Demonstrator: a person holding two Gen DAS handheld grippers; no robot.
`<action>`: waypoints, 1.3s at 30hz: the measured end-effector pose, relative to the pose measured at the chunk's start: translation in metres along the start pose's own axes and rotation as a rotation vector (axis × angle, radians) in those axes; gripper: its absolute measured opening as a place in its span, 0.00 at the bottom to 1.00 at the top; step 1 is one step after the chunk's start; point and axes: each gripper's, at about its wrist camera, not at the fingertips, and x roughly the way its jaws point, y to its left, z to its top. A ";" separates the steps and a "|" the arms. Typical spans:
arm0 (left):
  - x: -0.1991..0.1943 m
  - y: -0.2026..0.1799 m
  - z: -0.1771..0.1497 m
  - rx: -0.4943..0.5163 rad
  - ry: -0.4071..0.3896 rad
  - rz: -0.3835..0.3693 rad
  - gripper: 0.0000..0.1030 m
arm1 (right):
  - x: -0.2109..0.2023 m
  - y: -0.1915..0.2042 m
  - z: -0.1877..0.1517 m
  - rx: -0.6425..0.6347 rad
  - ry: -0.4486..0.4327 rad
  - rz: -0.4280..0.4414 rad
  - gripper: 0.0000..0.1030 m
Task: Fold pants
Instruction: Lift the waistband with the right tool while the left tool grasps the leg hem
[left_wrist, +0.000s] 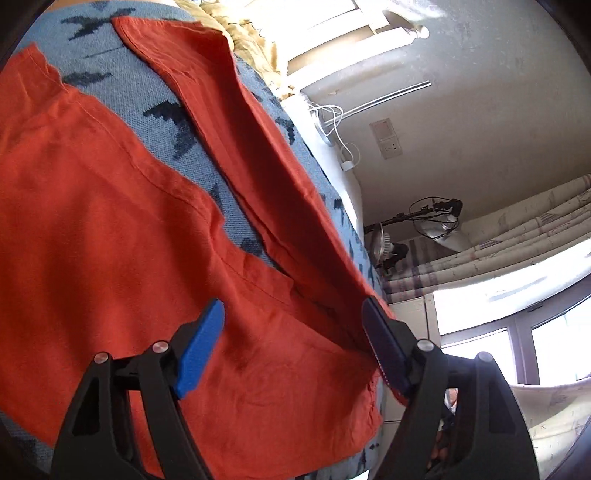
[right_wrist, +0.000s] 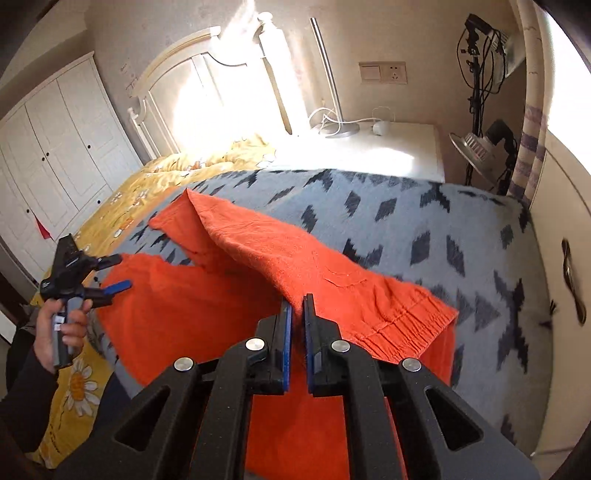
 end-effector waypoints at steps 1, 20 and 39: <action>0.005 0.002 0.001 -0.012 0.004 -0.014 0.69 | -0.003 0.005 -0.017 0.018 0.008 0.004 0.06; 0.030 0.037 0.081 -0.218 -0.005 -0.083 0.50 | -0.037 0.015 -0.037 0.122 -0.043 0.061 0.06; -0.045 0.027 0.109 -0.081 -0.125 0.165 0.02 | -0.042 -0.016 -0.046 0.053 0.023 0.019 0.06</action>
